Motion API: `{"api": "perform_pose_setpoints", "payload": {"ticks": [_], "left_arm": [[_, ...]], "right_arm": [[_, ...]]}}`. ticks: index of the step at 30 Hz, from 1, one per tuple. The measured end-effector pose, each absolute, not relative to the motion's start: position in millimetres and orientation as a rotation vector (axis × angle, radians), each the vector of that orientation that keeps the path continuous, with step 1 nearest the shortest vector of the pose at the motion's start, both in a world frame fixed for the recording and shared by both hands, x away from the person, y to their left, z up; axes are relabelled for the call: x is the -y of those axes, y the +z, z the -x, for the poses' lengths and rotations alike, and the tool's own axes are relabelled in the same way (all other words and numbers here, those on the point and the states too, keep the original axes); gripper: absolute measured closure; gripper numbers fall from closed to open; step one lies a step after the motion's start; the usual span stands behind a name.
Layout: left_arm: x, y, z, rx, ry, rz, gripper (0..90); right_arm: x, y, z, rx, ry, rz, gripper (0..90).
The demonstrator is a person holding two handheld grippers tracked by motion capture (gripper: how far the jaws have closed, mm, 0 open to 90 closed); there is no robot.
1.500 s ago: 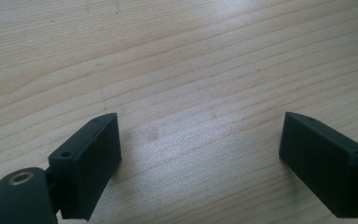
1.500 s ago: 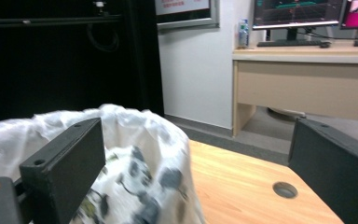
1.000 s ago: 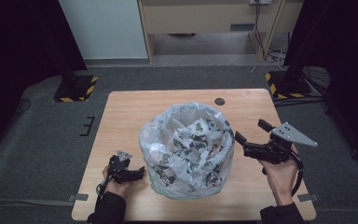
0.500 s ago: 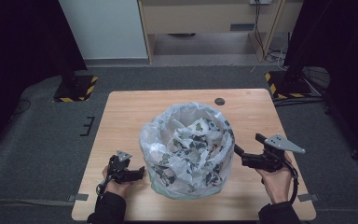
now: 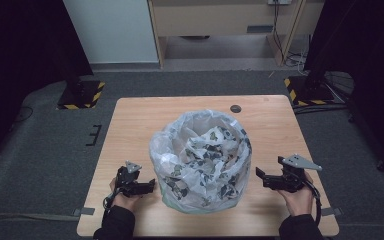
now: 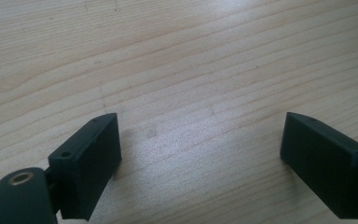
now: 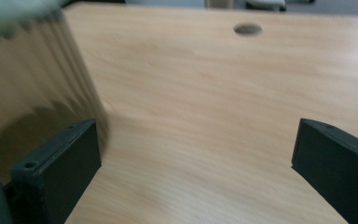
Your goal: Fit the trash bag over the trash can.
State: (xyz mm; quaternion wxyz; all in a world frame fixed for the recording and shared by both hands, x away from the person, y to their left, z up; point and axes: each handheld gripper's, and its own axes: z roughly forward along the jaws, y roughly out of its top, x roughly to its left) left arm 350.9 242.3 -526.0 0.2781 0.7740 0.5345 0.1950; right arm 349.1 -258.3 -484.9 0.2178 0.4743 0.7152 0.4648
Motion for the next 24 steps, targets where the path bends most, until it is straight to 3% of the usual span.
{"api": "perform_pose_setpoints", "payload": {"ticks": [24], "left_arm": [[-242.8,-528.4,-349.6,-1.382,0.504,-2.109,3.4]], "right_arm": [[296.4,-525.2,-364.0,-2.066,0.814,-1.477,1.6]]}}
